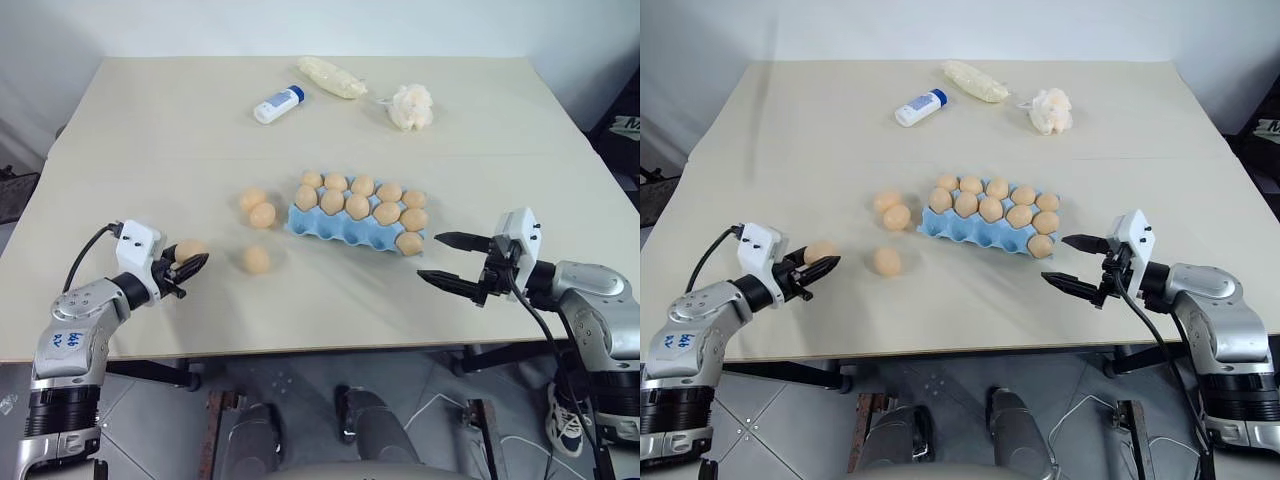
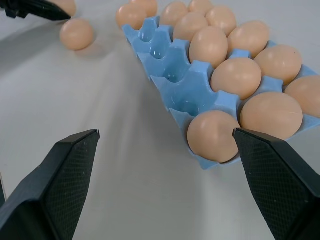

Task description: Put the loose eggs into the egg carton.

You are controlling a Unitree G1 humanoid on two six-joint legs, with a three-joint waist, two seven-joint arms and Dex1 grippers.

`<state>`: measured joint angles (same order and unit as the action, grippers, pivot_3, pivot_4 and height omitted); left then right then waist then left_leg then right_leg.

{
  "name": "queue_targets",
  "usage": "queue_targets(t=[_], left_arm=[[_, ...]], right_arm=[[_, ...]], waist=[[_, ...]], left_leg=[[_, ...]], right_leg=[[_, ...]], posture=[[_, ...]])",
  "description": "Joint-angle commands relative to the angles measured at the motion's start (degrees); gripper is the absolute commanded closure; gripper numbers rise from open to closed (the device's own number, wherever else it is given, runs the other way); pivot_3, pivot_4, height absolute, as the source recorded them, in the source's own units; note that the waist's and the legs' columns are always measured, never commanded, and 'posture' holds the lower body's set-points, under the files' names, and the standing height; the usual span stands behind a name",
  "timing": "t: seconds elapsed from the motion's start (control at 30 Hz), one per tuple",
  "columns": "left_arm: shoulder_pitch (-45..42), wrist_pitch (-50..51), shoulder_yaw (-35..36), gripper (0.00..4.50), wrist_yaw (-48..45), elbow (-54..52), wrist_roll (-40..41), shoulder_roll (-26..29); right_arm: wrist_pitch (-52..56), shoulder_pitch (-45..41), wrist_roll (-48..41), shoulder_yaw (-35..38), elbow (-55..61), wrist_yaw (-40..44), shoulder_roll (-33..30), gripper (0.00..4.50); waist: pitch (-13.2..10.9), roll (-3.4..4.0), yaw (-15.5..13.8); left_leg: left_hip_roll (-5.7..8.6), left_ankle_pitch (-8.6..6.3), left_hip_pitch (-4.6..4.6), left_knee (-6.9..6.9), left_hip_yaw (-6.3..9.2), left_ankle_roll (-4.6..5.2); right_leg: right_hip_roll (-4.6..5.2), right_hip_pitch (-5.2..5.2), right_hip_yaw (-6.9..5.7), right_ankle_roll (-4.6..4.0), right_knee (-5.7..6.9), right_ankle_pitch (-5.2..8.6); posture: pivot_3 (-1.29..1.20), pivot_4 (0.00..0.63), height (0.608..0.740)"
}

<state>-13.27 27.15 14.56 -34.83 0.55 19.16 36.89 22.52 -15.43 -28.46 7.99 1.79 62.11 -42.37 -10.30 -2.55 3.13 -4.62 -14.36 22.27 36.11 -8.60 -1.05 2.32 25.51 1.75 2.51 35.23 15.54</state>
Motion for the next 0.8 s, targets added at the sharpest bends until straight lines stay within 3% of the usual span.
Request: queue_targets(t=[0.03, 0.33, 0.57, 0.8], left_arm=[[-3.37, 0.64, 2.90, 2.90, -0.98, -1.86, 2.76, 1.59], [-9.95, 1.58, 2.35, 2.90, -7.04, -0.91, 7.68, 2.50], [-18.87, 0.23, -3.65, 2.90, -13.36, 4.11, 7.11, 0.26], [-29.61, -4.42, -12.95, 2.90, -20.16, 13.88, 3.47, -5.89]], right_arm=[[-0.76, -0.06, -0.72, 2.60, 1.14, -0.30, -1.00, 0.00], [-0.92, -0.05, -0.93, 2.67, 1.36, -0.70, -0.63, 0.00], [-1.04, -0.27, -1.01, 3.01, 1.70, -1.23, -0.35, 0.00], [-1.13, 1.19, -2.59, 4.85, 4.36, -1.92, 0.06, 0.00]], waist=[[0.00, 0.00, 0.01], [0.00, 0.00, 0.01], [0.00, 0.00, -0.13], [0.00, 0.00, -0.42]], left_leg=[[0.00, 0.00, 0.00, 0.00, 0.00, 0.00], [-0.03, 0.00, -0.01, -0.02, -0.03, 0.00], [0.03, 0.00, 0.01, 0.02, -0.05, 0.00], [0.06, 0.04, 0.04, 0.04, -0.03, 0.13]], right_leg=[[-0.01, 0.00, 0.00, 0.00, 0.00, 0.00], [-0.08, 0.01, -0.11, 0.74, 0.00, -0.42], [-0.07, 0.01, -0.36, 0.73, -0.01, -0.41], [-0.42, 0.01, -0.40, 0.95, -0.02, -0.54]], posture=[[0.00, 0.150, 0.740], [0.00, 0.150, 0.740], [0.00, 0.150, 0.740], [0.00, 0.150, 0.740]])
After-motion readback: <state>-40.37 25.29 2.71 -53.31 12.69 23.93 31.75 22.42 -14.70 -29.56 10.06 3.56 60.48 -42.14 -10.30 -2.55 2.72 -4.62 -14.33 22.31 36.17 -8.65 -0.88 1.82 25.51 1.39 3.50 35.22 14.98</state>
